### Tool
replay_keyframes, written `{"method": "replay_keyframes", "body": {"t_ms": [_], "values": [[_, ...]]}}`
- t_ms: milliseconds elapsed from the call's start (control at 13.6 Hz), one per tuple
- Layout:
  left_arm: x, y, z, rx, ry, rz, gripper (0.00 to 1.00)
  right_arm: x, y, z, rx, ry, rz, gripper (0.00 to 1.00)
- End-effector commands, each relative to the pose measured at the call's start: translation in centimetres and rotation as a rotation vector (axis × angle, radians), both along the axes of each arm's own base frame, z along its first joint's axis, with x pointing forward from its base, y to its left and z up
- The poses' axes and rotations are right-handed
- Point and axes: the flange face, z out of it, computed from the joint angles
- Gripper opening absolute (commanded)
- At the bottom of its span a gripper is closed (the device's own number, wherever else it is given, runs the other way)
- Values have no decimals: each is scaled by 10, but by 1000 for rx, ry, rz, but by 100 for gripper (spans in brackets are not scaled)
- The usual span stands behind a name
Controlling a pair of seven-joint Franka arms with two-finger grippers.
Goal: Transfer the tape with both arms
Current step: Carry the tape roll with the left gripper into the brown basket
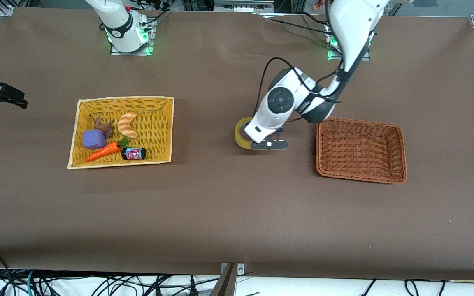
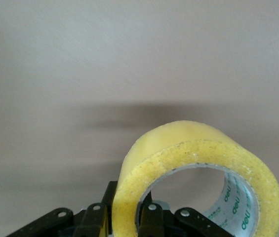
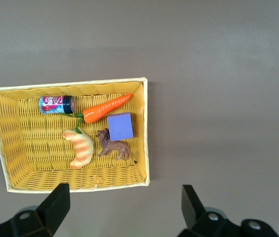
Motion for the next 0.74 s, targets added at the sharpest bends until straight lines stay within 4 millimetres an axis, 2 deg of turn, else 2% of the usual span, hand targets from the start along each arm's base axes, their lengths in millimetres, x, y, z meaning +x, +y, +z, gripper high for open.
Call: {"method": "replay_keyframes", "body": {"t_ms": [0, 74, 294, 442, 515, 662], "values": [[18, 74, 33, 12, -9, -127, 0, -1, 1, 3, 16, -12, -11, 100], [26, 104, 38, 24, -19, -168, 0, -1, 1, 3, 16, -12, -11, 100], [32, 188, 44, 53, -25, -293, 0, 0, 1, 1, 16, -9, -11, 100], [29, 234, 29, 62, 11, -357, 0, 4, 2, 4, 16, -17, -7, 100], [29, 251, 21, 64, 21, -380, 0, 6, 1, 2, 15, -13, 0, 100], [29, 271, 7, 76, 21, -394, 0, 6, 0, 2, 17, -13, -4, 100]]}}
